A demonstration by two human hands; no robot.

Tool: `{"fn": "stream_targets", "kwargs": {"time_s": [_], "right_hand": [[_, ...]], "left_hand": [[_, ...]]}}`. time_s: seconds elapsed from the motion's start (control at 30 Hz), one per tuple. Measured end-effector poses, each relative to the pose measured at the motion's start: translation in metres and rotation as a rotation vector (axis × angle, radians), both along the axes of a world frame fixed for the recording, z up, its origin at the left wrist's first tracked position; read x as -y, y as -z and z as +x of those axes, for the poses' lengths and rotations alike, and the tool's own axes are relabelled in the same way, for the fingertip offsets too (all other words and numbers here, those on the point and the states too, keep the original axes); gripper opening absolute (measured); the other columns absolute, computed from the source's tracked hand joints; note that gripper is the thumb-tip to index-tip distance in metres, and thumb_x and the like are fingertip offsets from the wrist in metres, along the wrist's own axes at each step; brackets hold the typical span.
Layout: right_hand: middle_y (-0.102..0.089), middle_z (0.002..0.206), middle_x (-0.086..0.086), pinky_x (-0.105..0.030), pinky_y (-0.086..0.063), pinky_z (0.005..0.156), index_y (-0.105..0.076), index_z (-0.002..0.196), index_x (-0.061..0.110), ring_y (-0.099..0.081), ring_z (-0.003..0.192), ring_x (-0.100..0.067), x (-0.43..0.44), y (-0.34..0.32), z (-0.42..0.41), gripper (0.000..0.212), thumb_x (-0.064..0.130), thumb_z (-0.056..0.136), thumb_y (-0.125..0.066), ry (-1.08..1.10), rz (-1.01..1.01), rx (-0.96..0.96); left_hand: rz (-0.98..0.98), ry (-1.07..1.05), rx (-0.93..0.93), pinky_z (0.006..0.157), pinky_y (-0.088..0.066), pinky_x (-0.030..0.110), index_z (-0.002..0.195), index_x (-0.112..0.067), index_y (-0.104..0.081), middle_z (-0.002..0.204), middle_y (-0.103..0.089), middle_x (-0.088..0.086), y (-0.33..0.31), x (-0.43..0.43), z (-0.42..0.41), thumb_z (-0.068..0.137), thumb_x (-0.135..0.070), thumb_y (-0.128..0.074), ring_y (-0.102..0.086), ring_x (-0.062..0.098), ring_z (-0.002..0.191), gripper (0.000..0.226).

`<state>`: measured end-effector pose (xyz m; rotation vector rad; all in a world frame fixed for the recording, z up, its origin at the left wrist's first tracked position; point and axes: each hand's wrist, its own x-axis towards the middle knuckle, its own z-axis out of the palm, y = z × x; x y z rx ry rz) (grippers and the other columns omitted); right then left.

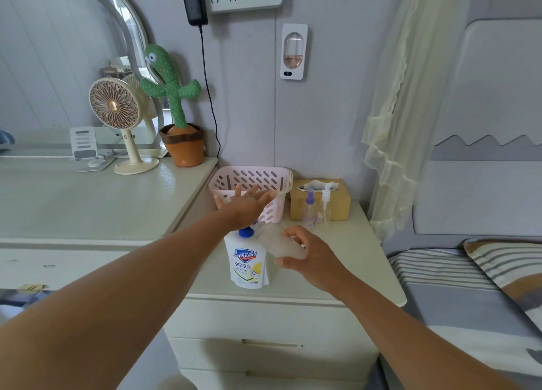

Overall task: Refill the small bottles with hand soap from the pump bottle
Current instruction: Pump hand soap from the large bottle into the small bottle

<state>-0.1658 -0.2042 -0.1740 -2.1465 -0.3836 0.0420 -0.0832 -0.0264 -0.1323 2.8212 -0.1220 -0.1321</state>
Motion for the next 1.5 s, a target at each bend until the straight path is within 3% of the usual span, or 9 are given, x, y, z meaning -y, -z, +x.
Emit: {"fn": "stream_targets", "kwargs": {"time_s": [0.37, 0.63, 0.83, 1.1, 1.33, 1.5], "right_hand": [[-0.05, 0.112, 0.012, -0.009, -0.037, 0.071, -0.048, 0.121, 0.029, -0.047, 0.098, -0.005, -0.001, -0.003, 0.001, 0.048, 0.03, 0.079, -0.072, -0.002, 0.001, 0.017], [-0.051, 0.11, 0.011, -0.009, -0.037, 0.072, -0.049, 0.121, 0.027, -0.047, 0.098, -0.007, -0.002, 0.007, 0.002, 0.048, 0.028, 0.079, -0.072, -0.008, 0.007, -0.002], [-0.051, 0.108, 0.013, -0.009, -0.037, 0.073, -0.051, 0.12, 0.028, -0.048, 0.096, -0.004, -0.003, 0.002, 0.0, 0.047, 0.027, 0.079, -0.072, -0.007, 0.04, -0.001], [-0.053, 0.113, 0.007, -0.01, -0.039, 0.071, -0.05, 0.12, 0.028, -0.049, 0.098, -0.008, -0.003, 0.009, 0.002, 0.047, 0.028, 0.079, -0.072, -0.011, 0.02, -0.015], [-0.052, 0.113, 0.01, -0.01, -0.039, 0.072, -0.049, 0.121, 0.03, -0.049, 0.099, -0.006, -0.002, 0.004, 0.002, 0.048, 0.03, 0.078, -0.073, -0.002, 0.039, -0.012], [-0.05, 0.112, 0.011, -0.009, -0.038, 0.072, -0.049, 0.123, 0.029, -0.047, 0.101, -0.007, -0.002, 0.004, 0.004, 0.05, 0.029, 0.079, -0.072, -0.001, 0.038, -0.019]], "left_hand": [[-0.016, 0.032, -0.023, 0.109, 0.014, 0.063, 0.148, -0.037, -0.018, 0.159, 0.0, -0.001, -0.005, -0.002, 0.005, 0.091, -0.065, -0.007, 0.018, 0.026, 0.143, 0.065], [-0.011, -0.011, -0.016, 0.107, 0.011, 0.066, 0.147, -0.037, -0.02, 0.158, -0.003, -0.007, 0.009, -0.004, 0.005, 0.093, -0.062, -0.006, 0.013, 0.025, 0.145, 0.062], [0.022, 0.011, -0.04, 0.104, 0.019, 0.066, 0.147, -0.04, -0.017, 0.158, 0.002, -0.006, -0.004, -0.003, 0.005, 0.093, -0.063, -0.005, 0.018, 0.026, 0.143, 0.061], [0.014, -0.017, -0.011, 0.107, 0.015, 0.065, 0.148, -0.037, -0.02, 0.158, -0.004, -0.009, 0.002, -0.001, -0.007, 0.096, -0.057, -0.006, 0.011, 0.023, 0.145, 0.057], [0.038, 0.005, -0.043, 0.104, 0.017, 0.064, 0.148, -0.037, -0.016, 0.158, 0.003, -0.008, -0.012, 0.0, -0.005, 0.094, -0.061, -0.005, 0.016, 0.025, 0.144, 0.06], [0.007, -0.004, -0.036, 0.109, 0.014, 0.06, 0.15, -0.032, -0.013, 0.159, 0.0, -0.005, -0.013, 0.004, -0.01, 0.099, -0.051, -0.009, 0.013, 0.023, 0.144, 0.054]]}}
